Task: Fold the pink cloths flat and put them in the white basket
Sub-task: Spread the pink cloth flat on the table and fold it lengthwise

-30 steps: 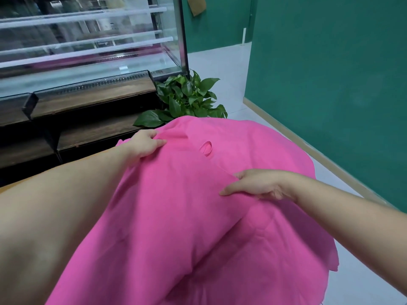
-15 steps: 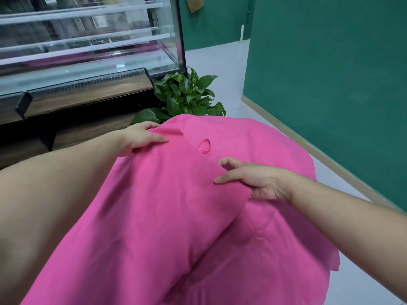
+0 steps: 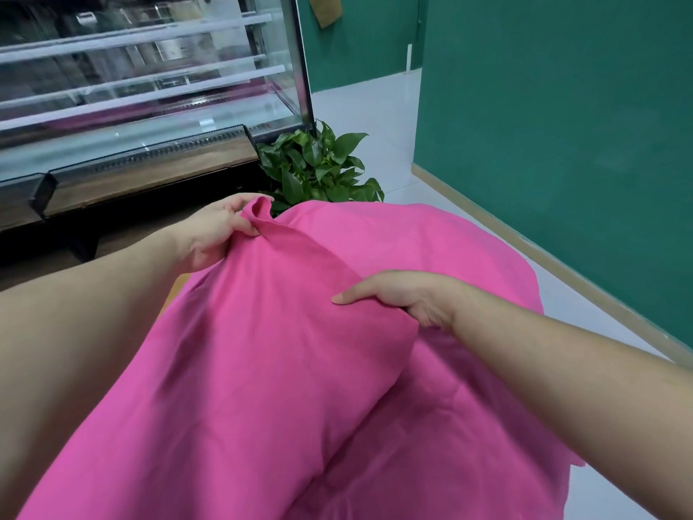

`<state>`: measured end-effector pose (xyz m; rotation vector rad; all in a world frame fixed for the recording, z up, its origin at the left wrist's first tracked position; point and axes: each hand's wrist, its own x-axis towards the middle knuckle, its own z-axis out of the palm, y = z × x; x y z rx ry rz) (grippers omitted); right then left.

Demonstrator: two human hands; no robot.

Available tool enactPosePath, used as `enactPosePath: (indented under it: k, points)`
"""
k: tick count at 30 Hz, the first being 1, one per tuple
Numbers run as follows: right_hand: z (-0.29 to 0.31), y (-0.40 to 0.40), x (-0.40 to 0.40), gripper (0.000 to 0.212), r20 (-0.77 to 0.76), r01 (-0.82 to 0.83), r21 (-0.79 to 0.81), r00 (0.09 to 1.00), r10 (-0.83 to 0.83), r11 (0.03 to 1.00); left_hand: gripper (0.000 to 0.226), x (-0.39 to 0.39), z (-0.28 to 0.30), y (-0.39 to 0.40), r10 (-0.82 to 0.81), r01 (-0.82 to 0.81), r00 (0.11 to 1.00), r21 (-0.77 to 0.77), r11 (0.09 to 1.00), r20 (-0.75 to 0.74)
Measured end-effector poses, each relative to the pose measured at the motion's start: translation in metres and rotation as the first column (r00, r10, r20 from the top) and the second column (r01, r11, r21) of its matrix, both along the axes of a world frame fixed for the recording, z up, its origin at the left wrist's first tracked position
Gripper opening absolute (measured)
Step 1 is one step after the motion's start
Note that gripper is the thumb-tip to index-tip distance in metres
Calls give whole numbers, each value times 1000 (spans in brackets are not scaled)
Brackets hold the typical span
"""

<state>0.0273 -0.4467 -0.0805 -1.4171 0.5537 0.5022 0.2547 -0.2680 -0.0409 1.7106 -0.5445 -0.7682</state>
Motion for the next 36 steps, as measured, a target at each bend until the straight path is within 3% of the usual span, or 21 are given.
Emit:
enactPosePath:
  k: [5,7,8,10,12,15,18,19,22,26,29,32,36]
  points:
    - [7,-3,-3,21,206,-35,58,978,23,998,64,-5,-5,-9,88,-86,995,-42,995,41]
    - [9,-3,-4,17,264,24,-83,965,-2,996,59,-6,-14,-14,159,-156,979,-36,987,126]
    - [8,-5,-3,12,295,75,-242,956,-1,967,54,-6,-20,-17,195,-194,959,-21,981,207]
    - [2,-12,0,4,308,128,-586,948,74,800,45,-7,-34,-23,229,-263,891,36,964,391]
    - [-8,-16,2,20,183,49,-814,967,175,578,46,-9,-50,-25,194,-308,830,138,941,523]
    - [-21,-14,-2,40,20,-39,-939,986,167,342,47,-23,-68,-15,146,-373,758,238,897,636]
    - [-19,6,-5,49,106,87,-993,958,267,80,33,-50,-78,18,36,-374,668,293,880,743]
    - [-17,18,-5,50,159,150,-987,927,340,55,31,-61,-82,32,-2,-372,639,311,875,769]
    - [-17,61,-3,49,221,176,-975,801,556,135,38,-96,-94,75,-106,-379,613,409,830,783]
    - [-36,120,-4,52,119,35,-991,689,715,132,50,-140,-107,122,-207,-371,637,531,762,742]
    - [-54,143,-9,55,-41,-88,-996,624,780,18,65,-164,-114,156,-269,-363,651,602,711,710]
    - [-64,128,-12,70,-127,-109,-991,649,750,-73,79,-181,-120,188,-329,-354,675,681,641,661]
    - [-66,91,-17,79,-115,-100,-993,752,649,-60,78,-195,-123,221,-360,-387,684,734,557,634]
